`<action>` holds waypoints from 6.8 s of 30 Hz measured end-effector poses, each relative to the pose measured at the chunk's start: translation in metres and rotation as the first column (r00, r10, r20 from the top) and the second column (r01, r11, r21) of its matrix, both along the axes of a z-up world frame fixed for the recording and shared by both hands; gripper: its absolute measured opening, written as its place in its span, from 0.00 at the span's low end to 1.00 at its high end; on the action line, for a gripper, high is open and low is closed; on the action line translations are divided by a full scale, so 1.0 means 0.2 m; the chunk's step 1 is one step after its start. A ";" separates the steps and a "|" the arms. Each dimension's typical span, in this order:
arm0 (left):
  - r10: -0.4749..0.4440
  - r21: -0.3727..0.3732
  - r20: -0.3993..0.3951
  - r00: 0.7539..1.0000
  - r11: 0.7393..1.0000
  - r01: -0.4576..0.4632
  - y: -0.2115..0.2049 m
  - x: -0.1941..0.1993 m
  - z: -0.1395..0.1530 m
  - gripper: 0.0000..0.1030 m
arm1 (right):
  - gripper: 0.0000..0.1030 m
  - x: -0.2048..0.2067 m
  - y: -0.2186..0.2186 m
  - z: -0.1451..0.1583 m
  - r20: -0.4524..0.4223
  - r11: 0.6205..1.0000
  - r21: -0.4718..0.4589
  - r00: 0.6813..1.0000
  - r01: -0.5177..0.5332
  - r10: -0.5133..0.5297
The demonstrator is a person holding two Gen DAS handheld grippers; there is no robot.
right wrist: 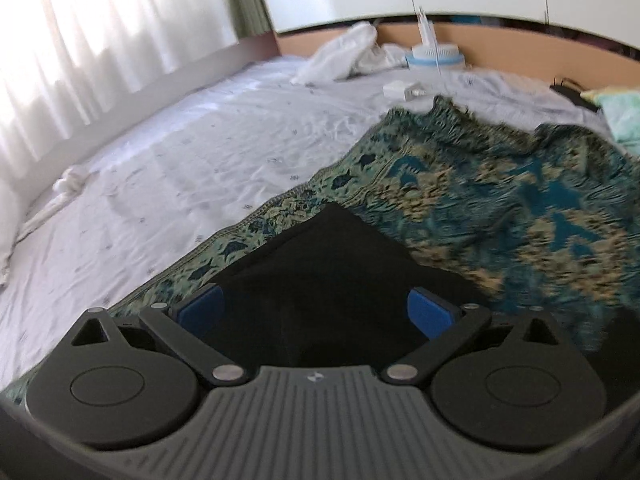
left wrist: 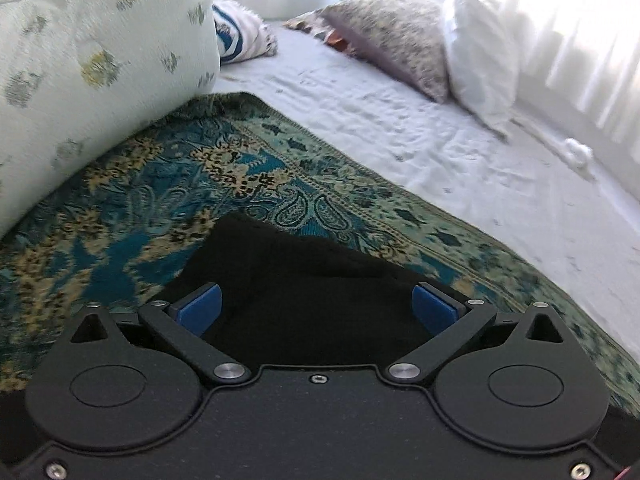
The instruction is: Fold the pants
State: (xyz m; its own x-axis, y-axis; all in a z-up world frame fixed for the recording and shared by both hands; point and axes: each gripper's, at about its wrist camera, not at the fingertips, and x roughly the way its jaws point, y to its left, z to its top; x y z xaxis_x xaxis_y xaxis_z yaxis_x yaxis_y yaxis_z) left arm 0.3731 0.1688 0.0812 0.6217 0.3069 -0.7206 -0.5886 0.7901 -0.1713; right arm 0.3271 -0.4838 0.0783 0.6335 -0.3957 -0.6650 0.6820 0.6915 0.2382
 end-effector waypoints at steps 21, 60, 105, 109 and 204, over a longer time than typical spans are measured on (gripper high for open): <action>0.192 0.202 -0.087 0.978 0.964 -0.172 -0.14 0.49 -0.35 1.00 | 1.00 0.75 -0.04 -0.40 -0.237 0.951 -0.254 0.942 0.175 -0.237; 0.119 -0.014 -0.132 0.984 0.992 -0.121 -0.11 0.38 -0.25 1.00 | 0.08 -0.27 -0.24 0.03 0.001 0.987 -0.135 0.997 0.082 -0.083; -0.060 0.038 0.214 0.975 0.998 0.053 -0.03 -1.47 -0.02 0.01 | 0.07 -1.61 -0.32 -0.15 0.035 0.993 -0.020 0.992 0.120 -0.119; -0.069 0.054 0.191 0.979 0.997 0.060 -0.05 -1.56 -0.03 0.01 | 0.07 -1.68 -0.30 -0.17 0.019 0.992 -0.057 0.994 0.112 -0.111; -0.646 0.276 0.106 0.756 0.749 0.602 -0.88 -0.89 -0.10 0.73 | 1.00 -1.27 1.10 -0.41 -0.026 0.822 -0.287 0.862 -0.492 0.507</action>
State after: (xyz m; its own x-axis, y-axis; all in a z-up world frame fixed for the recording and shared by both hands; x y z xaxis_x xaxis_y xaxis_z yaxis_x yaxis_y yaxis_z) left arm 0.1944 -0.0081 0.0616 0.8404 -0.0672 -0.5377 0.0747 0.9972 -0.0079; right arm 0.0740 -0.2643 -0.0031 0.8234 -0.1770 -0.5392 0.2176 0.9760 0.0119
